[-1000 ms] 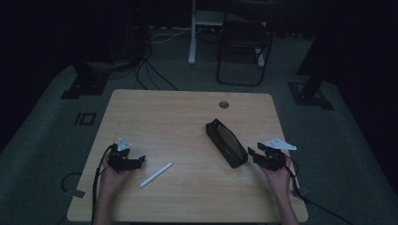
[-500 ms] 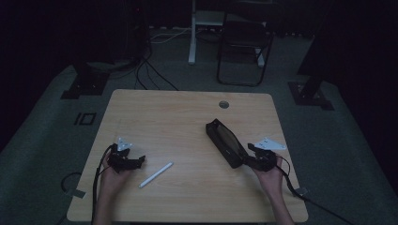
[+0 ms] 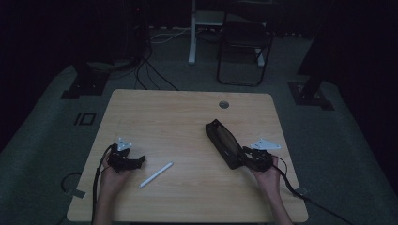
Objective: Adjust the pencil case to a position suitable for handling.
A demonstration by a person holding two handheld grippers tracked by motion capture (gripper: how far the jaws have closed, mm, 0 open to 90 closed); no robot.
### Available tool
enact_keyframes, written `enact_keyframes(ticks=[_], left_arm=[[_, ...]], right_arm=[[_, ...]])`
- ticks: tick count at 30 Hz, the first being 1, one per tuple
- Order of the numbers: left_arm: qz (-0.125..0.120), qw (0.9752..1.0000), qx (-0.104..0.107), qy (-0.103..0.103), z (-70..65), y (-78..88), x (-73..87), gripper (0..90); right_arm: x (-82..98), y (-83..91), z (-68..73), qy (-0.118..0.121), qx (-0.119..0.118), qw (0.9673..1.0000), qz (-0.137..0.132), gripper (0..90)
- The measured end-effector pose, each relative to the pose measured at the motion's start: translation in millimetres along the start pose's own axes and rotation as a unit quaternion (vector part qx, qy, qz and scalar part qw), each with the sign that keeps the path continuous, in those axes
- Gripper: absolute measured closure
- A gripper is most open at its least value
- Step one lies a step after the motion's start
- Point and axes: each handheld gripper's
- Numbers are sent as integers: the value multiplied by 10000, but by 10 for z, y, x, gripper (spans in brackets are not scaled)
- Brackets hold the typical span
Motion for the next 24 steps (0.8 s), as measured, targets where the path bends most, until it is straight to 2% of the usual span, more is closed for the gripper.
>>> enact_keyframes(ticks=[8,18,24], left_arm=[[1,10000,3,8,1,-3,-4,149],[-2,10000,2,14,0,-3,-4,149],[0,10000,-5,24,-3,-3,-5,149]], right_arm=[[-26,-13,13,81,-114,9999,13,645],[-152,-113,145,468,-200,9987,92,661],[-214,-173,179,534,-250,9982,86,663]])
Point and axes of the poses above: each handheld gripper's, and its own axes: y roughly backward along the jaws, x roughly out of its underside, z roughly to its left, and after that the axes turned 9 degrees about z, right-handed
